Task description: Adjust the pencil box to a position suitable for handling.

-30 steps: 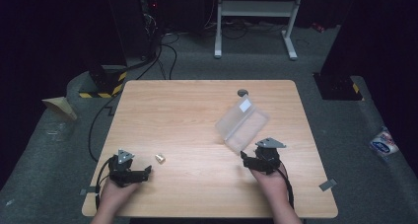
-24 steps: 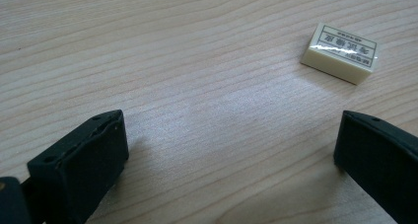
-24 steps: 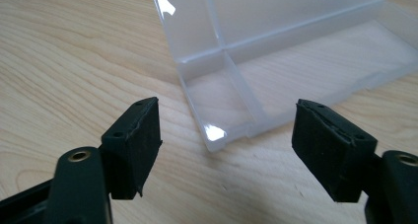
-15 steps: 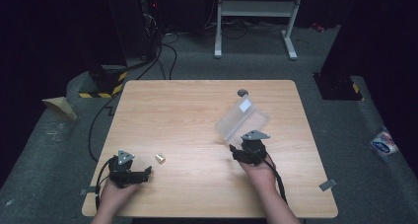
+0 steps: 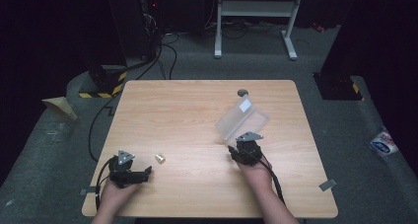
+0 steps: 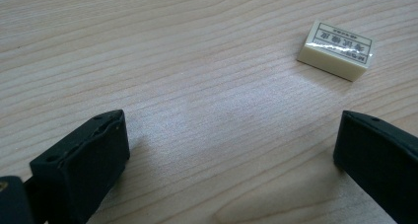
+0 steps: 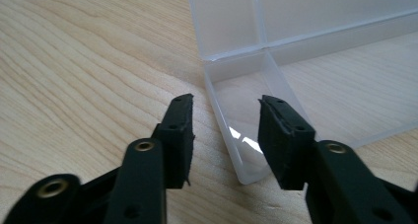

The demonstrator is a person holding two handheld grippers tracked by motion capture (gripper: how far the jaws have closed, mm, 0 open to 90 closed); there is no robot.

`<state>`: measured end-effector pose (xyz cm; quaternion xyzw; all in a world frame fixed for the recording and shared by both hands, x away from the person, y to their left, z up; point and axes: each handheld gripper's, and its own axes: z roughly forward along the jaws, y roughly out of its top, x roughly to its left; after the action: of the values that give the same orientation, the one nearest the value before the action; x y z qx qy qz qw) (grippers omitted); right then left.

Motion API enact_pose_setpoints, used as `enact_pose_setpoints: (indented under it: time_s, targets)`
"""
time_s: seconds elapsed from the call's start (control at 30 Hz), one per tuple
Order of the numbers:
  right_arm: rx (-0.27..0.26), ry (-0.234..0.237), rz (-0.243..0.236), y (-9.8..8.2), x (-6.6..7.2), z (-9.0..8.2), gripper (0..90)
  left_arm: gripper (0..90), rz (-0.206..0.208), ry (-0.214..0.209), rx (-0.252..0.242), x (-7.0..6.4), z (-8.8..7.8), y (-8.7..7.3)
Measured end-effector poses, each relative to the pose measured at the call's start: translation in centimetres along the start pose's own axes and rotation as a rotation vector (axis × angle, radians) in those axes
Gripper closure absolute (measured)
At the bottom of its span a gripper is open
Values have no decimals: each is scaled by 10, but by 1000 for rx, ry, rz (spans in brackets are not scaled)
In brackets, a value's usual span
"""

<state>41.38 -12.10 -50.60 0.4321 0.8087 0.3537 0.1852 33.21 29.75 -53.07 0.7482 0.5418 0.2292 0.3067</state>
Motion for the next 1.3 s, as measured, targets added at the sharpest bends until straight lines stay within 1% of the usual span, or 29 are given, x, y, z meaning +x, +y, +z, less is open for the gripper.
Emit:
enact_pose_setpoints:
  time_s: [0.1,0.23,0.3,0.33,0.37,0.4,0.43,0.5,0.63,0.7,0.73,0.77,0.83,0.97,1.03,1.2,1.3]
  targets:
    - [0,-6,2,-1,1,1,642,8,-5,0,-3,0,0,0]
    - [15,-15,-11,-2,4,3,685,10,-6,-1,-5,-1,0,0]
    - [15,-17,-15,-2,5,3,723,11,-4,-2,-5,-1,0,0]
    - [12,-19,-23,-2,6,4,750,12,-5,-3,-5,-1,0,-1]
    - [15,-19,-17,-2,7,4,779,12,-2,-3,-5,-1,0,-1]
    - [15,-16,-21,-2,9,5,815,13,-2,-3,-6,-1,0,-1]
    - [19,-25,-44,-1,12,5,842,14,-1,-3,-7,-1,0,-1]
    - [19,-23,-48,-1,13,5,846,14,0,-4,-7,-1,0,-1]
    - [13,-14,-57,-1,20,6,865,14,13,-7,-3,0,0,0]
    - [4,-5,-61,-1,23,8,873,14,14,-7,-4,0,0,0]
    - [2,7,-56,0,27,9,876,18,10,-9,-4,-1,0,0]
    - [2,7,-56,0,27,9,876,18,13,-9,-2,0,-1,0]
    - [-6,18,-71,3,32,13,872,21,18,-5,-5,0,-1,-1]
    - [-13,26,-70,5,37,16,871,21,18,-6,-5,0,-1,-1]
    - [-22,20,-81,5,40,18,873,21,17,-6,-5,0,-1,-1]
    - [-28,27,-67,8,47,23,870,24,15,-5,-6,0,-2,-1]
    - [-28,35,-71,11,50,25,869,35,12,-13,-8,-1,-2,-1]
